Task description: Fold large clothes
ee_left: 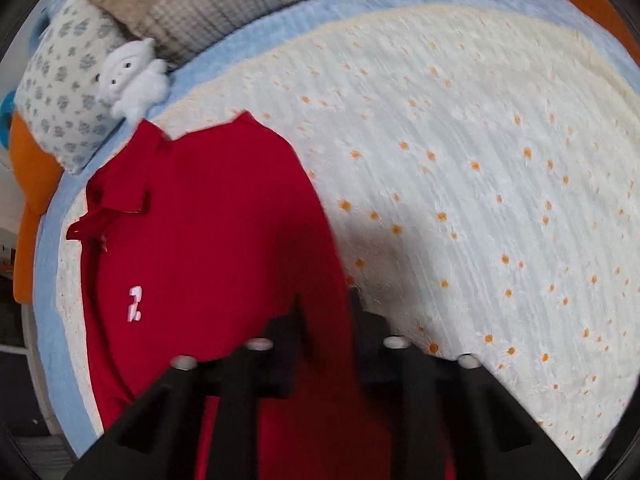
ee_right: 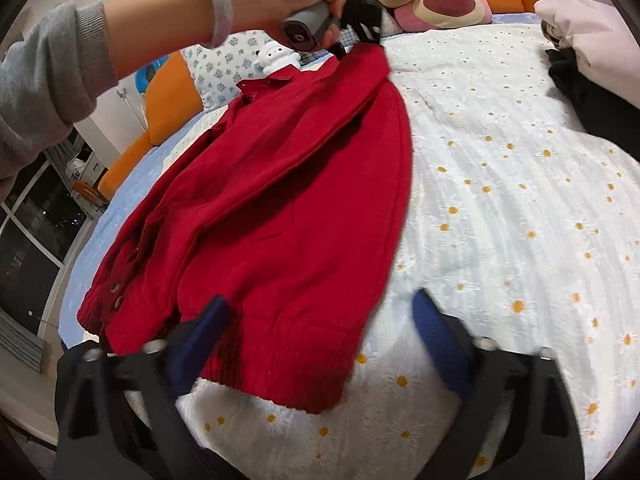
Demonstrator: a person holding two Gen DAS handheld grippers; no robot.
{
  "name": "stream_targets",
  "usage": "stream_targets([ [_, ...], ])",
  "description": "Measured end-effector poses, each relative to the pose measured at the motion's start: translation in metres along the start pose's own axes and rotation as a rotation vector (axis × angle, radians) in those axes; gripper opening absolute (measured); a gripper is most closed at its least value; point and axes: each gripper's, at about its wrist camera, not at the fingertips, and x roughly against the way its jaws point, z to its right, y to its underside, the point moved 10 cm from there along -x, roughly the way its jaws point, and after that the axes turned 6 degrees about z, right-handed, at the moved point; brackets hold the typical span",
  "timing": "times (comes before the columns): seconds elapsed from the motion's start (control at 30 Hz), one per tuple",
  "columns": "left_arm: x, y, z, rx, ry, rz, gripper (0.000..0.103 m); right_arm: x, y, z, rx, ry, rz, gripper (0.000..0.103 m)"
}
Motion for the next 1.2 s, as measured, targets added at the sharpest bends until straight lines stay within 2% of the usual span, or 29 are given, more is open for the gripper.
stream_targets([
  [0.03,0.001,-0.003,-0.001,0.003,0.02,0.005,0.015,0.003,-0.001,0.0,-0.031,-0.037,-0.012,0.055],
  [0.07,0.004,-0.006,-0.002,-0.004,0.033,0.01,0.014,0.005,-0.001,-0.001,-0.064,-0.072,-0.019,0.046],
  [0.13,0.005,-0.008,-0.005,-0.014,0.068,0.008,0.013,0.009,-0.002,0.0,-0.055,-0.056,-0.029,0.035],
  [0.2,0.004,-0.008,-0.007,-0.004,0.12,0.007,0.013,0.014,-0.006,-0.001,-0.068,-0.081,-0.027,0.029],
  [0.27,0.007,-0.009,-0.011,0.019,0.214,0.009,0.013,0.025,-0.018,-0.002,-0.145,-0.183,-0.005,0.023],
  [0.3,0.007,-0.01,-0.014,0.029,0.25,0.01,0.013,0.03,-0.024,-0.003,-0.174,-0.227,0.005,0.023],
  [0.33,0.01,-0.01,-0.019,0.054,0.314,0.011,0.013,0.034,-0.028,-0.003,-0.187,-0.246,0.013,0.017],
  [0.37,0.014,-0.011,-0.025,0.088,0.376,0.007,0.012,0.036,-0.032,-0.005,-0.185,-0.269,0.008,0.016],
  [0.4,0.016,-0.01,-0.03,0.117,0.418,0.004,0.012,0.037,-0.032,-0.005,-0.166,-0.256,-0.002,0.015],
  [0.43,0.019,-0.01,-0.041,0.167,0.478,0.0,0.012,0.035,-0.032,-0.003,-0.122,-0.19,-0.008,0.015],
  [0.5,0.024,-0.008,-0.055,0.212,0.558,0.001,0.012,0.031,-0.03,-0.004,-0.113,-0.169,-0.031,0.016],
  [0.6,0.03,-0.006,-0.067,0.227,0.626,0.018,0.011,0.026,-0.03,-0.016,-0.093,-0.151,-0.043,0.011],
  [0.7,0.038,-0.007,-0.081,0.242,0.715,0.04,0.011,0.035,-0.041,-0.046,-0.082,-0.234,-0.018,0.01],
  [0.77,0.048,-0.011,-0.097,0.23,0.762,0.085,0.01,0.041,-0.05,-0.068,-0.07,-0.304,-0.004,0.01],
  [0.83,0.064,-0.015,-0.119,0.227,0.833,0.151,0.009,0.044,-0.059,-0.09,-0.06,-0.396,-0.007,0.001],
  [0.87,0.069,-0.017,-0.128,0.225,0.854,0.175,0.008,0.042,-0.061,-0.106,-0.05,-0.454,-0.021,0.001],
  [0.93,0.084,-0.019,-0.162,0.239,0.918,0.259,0.006,0.032,-0.058,-0.132,0.038,-0.448,-0.052,0.001],
  [1.0,0.081,-0.017,-0.193,0.288,0.909,0.286,0.006,0.022,-0.053,-0.139,0.092,-0.418,-0.068,0.005],
  [1.07,0.062,-0.006,-0.219,0.339,0.892,0.255,0.007,0.02,-0.054,-0.125,0.063,-0.381,-0.038,0.008],
  [1.1,0.055,-0.001,-0.224,0.342,0.875,0.243,0.006,0.022,-0.054,-0.114,0.059,-0.333,-0.022,0.021],
  [1.13,0.047,0.007,-0.225,0.33,0.859,0.223,0.006,0.023,-0.051,-0.098,0.06,-0.264,-0.012,0.065],
  [1.17,0.041,0.012,-0.223,0.316,0.846,0.206,0.006,0.027,-0.05,-0.07,0.064,-0.167,0.011,0.085],
  [1.2,0.036,0.017,-0.218,0.299,0.822,0.187,0.008,0.031,-0.049,-0.047,0.057,-0.095,0.027,0.085],
])
